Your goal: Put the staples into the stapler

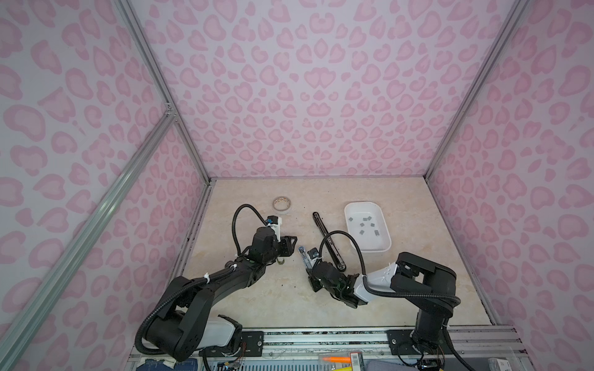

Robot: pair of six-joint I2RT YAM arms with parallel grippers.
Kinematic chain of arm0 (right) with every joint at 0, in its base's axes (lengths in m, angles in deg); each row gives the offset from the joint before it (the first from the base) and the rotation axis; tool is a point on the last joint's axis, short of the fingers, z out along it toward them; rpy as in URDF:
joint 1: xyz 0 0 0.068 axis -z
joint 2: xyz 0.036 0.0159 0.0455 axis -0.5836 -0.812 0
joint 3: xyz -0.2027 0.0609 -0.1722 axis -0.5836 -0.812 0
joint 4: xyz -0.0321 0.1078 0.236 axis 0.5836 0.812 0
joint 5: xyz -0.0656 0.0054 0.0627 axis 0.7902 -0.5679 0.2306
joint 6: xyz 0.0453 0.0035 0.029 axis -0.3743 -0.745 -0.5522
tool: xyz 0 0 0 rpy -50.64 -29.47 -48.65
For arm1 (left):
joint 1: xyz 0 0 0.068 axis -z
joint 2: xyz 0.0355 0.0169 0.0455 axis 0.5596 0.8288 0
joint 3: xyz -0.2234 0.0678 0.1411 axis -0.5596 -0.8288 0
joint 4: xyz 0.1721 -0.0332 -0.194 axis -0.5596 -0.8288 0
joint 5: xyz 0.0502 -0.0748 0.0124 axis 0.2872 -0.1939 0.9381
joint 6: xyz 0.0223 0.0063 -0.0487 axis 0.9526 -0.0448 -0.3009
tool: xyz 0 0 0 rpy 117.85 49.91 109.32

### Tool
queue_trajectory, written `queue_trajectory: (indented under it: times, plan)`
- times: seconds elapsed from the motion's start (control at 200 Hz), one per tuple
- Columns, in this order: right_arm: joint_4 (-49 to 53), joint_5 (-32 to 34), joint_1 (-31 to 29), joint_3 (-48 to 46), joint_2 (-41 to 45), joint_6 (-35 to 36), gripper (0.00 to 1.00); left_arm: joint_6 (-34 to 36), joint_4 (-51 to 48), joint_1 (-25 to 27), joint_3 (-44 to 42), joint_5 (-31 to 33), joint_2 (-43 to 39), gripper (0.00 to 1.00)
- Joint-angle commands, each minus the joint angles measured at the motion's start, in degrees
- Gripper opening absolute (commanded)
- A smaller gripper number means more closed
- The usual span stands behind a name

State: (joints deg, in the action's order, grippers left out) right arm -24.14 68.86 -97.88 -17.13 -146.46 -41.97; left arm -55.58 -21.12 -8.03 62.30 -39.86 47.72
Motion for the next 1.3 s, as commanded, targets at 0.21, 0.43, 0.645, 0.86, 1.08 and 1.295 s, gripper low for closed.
queue_trajectory:
  times: [0.21, 0.43, 0.645, 0.86, 1.08, 1.295]
  plan:
    - [5.69, -3.14, 0.47, -0.83, -0.42, -0.90, 0.25, -0.83, 4.50, -0.03, 4.23, -1.56, 10.28, 0.26]
    - [5.84, -3.32, 0.55, -0.53, -0.07, -1.02, 0.25, -1.33, 4.78, 0.02, 4.78, -2.28, 13.44, 0.21]
    - [5.86, -3.36, 0.64, -0.16, -0.30, -1.25, 0.25, -1.19, 4.29, 0.02, 5.58, -3.87, 15.72, 0.17]
    - [5.96, -3.50, 0.64, 0.58, -0.94, -1.57, 0.24, -1.55, 4.55, 0.02, 6.31, -6.94, 16.55, 0.17]
    - [6.10, -3.59, 0.74, 1.07, -1.04, -1.72, 0.23, -2.15, 5.71, 0.08, 6.31, -11.14, 16.50, 0.15]
    - [5.36, -4.09, 1.17, 0.49, -0.79, -2.60, 0.23, -2.77, 8.06, 0.61, 4.39, -14.30, 14.25, 0.14]
